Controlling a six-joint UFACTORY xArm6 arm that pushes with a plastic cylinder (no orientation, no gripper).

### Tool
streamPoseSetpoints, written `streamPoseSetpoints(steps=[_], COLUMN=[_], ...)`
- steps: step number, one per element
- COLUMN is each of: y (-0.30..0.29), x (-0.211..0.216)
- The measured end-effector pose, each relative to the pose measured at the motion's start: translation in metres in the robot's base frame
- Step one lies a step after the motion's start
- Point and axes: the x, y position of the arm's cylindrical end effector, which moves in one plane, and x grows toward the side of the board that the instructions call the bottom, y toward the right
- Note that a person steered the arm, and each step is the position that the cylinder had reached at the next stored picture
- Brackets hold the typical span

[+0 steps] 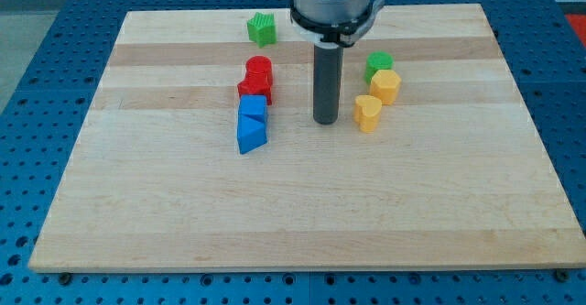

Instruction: Move the yellow heart closer to the yellow hexagon

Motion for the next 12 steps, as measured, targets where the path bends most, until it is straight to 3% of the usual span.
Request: streamPoseSetpoints(steps=[5,12], y=[0.045,0.054], x=[0.001,-0.012])
